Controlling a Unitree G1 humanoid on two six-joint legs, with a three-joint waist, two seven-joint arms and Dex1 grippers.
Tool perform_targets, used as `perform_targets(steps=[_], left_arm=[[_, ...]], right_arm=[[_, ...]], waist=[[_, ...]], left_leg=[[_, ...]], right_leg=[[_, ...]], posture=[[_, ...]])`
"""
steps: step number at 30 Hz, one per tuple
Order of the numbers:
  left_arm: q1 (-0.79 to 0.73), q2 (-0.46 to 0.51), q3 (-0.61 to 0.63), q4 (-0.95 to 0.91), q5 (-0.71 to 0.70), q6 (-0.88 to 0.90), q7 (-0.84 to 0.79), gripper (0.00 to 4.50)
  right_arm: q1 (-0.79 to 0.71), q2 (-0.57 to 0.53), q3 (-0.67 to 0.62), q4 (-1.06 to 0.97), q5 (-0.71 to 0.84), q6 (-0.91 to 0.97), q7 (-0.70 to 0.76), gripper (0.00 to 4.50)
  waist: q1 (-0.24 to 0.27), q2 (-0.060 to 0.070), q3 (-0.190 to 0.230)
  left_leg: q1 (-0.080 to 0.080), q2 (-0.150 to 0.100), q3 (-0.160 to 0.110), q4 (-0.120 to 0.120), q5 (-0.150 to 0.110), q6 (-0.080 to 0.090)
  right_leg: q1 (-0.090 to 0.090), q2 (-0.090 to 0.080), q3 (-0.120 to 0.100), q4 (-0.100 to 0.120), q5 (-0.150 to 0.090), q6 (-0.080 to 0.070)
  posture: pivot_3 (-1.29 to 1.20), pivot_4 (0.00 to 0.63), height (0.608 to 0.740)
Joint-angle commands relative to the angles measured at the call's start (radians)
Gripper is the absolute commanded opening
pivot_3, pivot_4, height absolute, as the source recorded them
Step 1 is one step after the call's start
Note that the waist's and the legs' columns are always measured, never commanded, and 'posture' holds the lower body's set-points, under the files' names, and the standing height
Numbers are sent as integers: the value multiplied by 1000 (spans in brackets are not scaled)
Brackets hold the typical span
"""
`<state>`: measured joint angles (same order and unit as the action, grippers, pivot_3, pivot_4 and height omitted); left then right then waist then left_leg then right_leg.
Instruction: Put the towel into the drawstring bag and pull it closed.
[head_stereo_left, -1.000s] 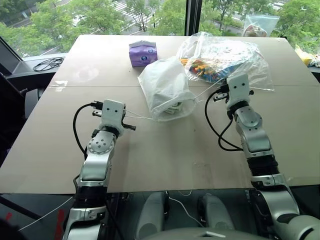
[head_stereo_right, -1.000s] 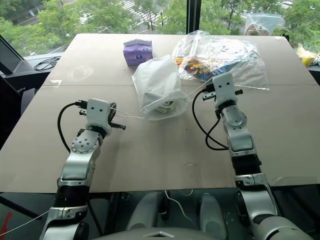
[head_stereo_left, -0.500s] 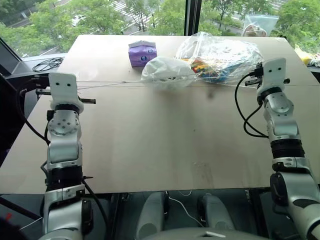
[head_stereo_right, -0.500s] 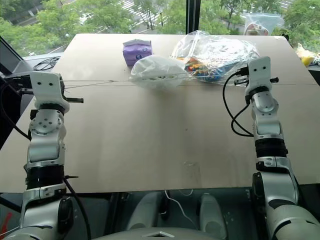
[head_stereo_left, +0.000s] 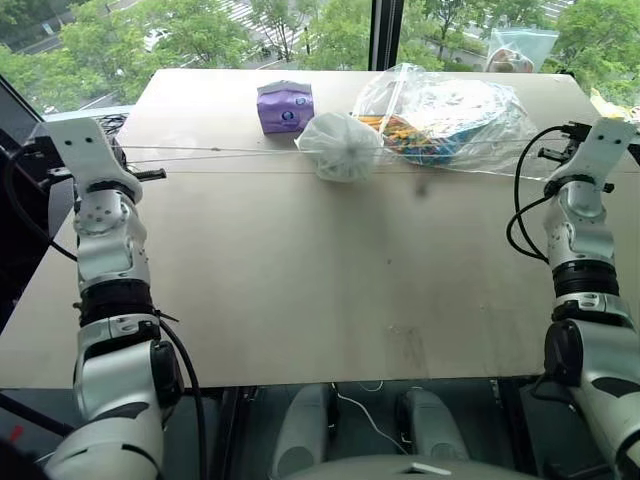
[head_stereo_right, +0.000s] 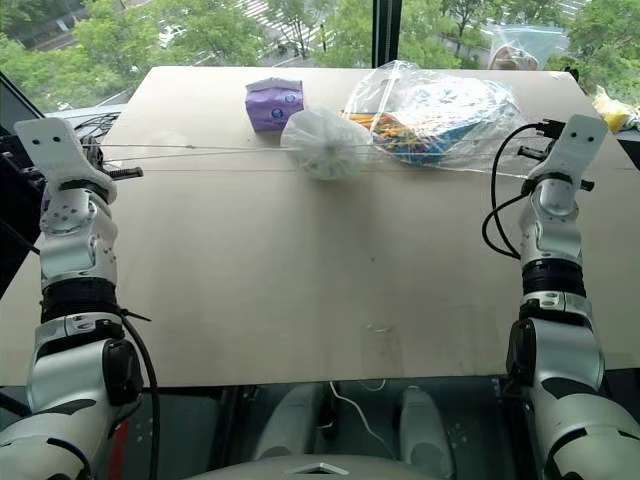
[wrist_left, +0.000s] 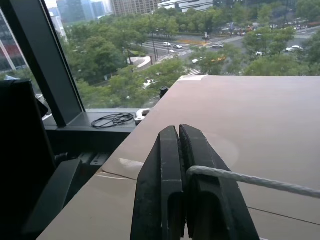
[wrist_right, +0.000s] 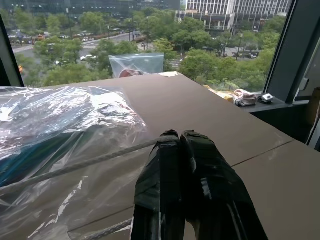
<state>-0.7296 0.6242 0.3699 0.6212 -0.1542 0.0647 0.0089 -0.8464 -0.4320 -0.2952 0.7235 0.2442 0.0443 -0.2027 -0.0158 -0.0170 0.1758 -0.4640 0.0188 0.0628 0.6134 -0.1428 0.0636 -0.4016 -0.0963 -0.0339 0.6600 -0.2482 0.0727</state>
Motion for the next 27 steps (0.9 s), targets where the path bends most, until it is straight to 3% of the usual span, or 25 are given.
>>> perform_targets(steps=[1, 3, 5, 7, 8, 10, 11, 13, 14, 15, 19, 27], left_arm=[[11, 52, 62, 14, -32, 8, -19, 19], [20, 26, -4, -27, -46, 28, -127, 19], [24, 22, -18, -40, -48, 36, -157, 19], [131, 25, -132, -197, -63, 64, -377, 19], [182, 36, -180, -265, -70, 77, -475, 556], [269, 69, -226, -367, -100, 125, -616, 986], [304, 85, -233, -402, -122, 152, -671, 1572], [382, 126, -239, -470, -160, 209, -773, 2180], [428, 150, -236, -504, -180, 230, -823, 2725], [480, 174, -228, -539, -201, 251, -870, 3115], [636, 227, -174, -636, -260, 298, -949, 3115], [762, 185, -87, -779, -306, 331, -912, 3115]], right_arm=[[29, -104, -130, -46, 88, 47, 80, 0], [54, -92, -59, -141, 137, 91, 274, 0], [67, -91, -49, -178, 153, 114, 331, 0], [195, -158, 100, -406, 238, 202, 726, 0], [256, -197, 165, -503, 274, 244, 896, 638], [347, -282, 265, -609, 272, 269, 1107, 1217], [374, -315, 298, -617, 234, 253, 1149, 1758], [413, -360, 333, -584, 158, 202, 1194, 2487], [425, -377, 332, -555, 160, 188, 1245, 2973], [433, -392, 324, -520, 163, 178, 1285, 2991], [451, -395, 252, -408, 183, 78, 1378, 2991], [550, -369, 175, -421, 209, 65, 1420, 2991]], waist=[[0, 0, 0], [3, 0, 0], [2, 0, 0], [1, 0, 0], [-1, 0, 0], [-3, 0, 0], [-5, 0, 0], [-8, 0, 0], [-9, 0, 0], [-11, 0, 0], [-16, 1, 0], [-1, 1, 0]], left_leg=[[0, 0, 0, 0, 0, 0], [0, 0, 0, 0, 0, 0], [0, 0, 1, 0, -1, 1], [0, 0, 1, 0, -1, 1], [-1, 0, 1, 0, -1, 2], [0, 1, 1, -1, -2, 3], [-1, 1, 2, -1, -2, 3], [0, 3, 2, -1, -2, 3], [0, 3, 2, 0, -4, 0], [-1, 3, 2, 0, -5, -2], [0, 3, 3, 0, -5, -2], [-2, 3, 2, -3, -5, -2]], right_leg=[[0, 0, 0, 0, 0, 0], [0, 0, 0, 0, 0, 0], [0, 0, 0, 0, 0, 0], [0, 0, 0, 0, 0, 0], [0, 0, 1, -1, 0, 0], [0, 0, 1, -2, 0, 0], [0, 0, 2, -3, 0, 0], [-1, 0, 2, -2, 0, -1], [-1, -2, 3, -2, -1, -3], [-2, -5, 3, -2, -1, -6], [-4, -10, 3, -4, -1, -8], [-5, -13, 3, -8, -1, -8]], posture=[[0, 150, 739], [0, 150, 739], [0, 150, 739], [0, 150, 739], [0, 150, 739], [0, 150, 739], [0, 150, 739], [0, 150, 739], [0, 150, 739], [0, 150, 739], [0, 150, 739], [0, 150, 739]])
